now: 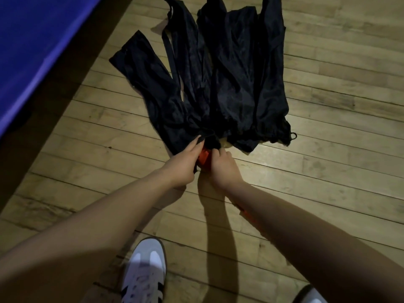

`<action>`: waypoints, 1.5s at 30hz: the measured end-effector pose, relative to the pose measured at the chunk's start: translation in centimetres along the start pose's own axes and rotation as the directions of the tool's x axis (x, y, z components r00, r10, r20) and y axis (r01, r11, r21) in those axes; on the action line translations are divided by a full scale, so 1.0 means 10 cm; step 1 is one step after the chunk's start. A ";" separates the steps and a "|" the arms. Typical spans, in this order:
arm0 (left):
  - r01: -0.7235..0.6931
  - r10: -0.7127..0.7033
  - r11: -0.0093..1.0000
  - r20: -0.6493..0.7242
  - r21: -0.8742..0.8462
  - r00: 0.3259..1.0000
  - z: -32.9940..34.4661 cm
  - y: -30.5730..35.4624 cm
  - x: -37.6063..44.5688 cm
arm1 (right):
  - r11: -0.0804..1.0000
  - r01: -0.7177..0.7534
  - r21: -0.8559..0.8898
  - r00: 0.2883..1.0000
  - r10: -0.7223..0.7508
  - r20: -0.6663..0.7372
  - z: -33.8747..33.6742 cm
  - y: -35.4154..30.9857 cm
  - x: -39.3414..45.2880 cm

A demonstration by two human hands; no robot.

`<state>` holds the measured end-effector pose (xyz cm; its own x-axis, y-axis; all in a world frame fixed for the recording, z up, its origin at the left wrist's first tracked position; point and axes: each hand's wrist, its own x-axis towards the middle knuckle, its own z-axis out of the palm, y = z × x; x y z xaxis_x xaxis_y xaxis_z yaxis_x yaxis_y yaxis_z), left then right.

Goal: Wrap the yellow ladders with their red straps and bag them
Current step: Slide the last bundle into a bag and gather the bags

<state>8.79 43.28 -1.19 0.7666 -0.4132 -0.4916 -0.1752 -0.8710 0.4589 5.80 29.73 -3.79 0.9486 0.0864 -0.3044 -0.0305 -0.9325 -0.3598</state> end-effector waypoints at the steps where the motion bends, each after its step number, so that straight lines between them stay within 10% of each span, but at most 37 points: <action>1: -0.001 0.001 1.000 0.010 0.005 1.000 0.01 0.00 0.01 | 0.998 0.013 -0.054 1.000 -0.014 -0.011 0.01 0.04 -0.03; 12: -0.103 0.093 0.969 0.057 0.225 0.994 0.18 0.29 0.00 | 0.961 -0.076 -0.265 0.992 0.100 0.078 0.00 0.58 -0.56; 22: 0.157 -0.151 0.987 -0.459 -0.026 0.875 -0.02 0.23 -0.06 | 0.984 -0.076 0.159 0.995 0.065 0.078 -0.10 0.41 -0.46; 34: 0.017 -0.108 0.968 -0.352 -0.252 0.930 0.06 -0.07 -0.12 | 0.892 -0.067 0.446 0.992 0.105 -0.062 -0.04 -0.07 0.15; 45: -0.012 -0.069 0.976 -0.367 -0.215 0.928 0.06 0.12 0.00 | 0.978 -0.108 -0.180 0.993 0.113 0.015 0.08 0.17 -0.32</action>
<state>8.17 42.07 -1.06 0.9500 -0.2255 -0.2160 -0.0476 -0.7883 0.6135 2.47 28.12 -4.12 0.9342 -0.0140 -0.3565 -0.0760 -0.9841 -0.1603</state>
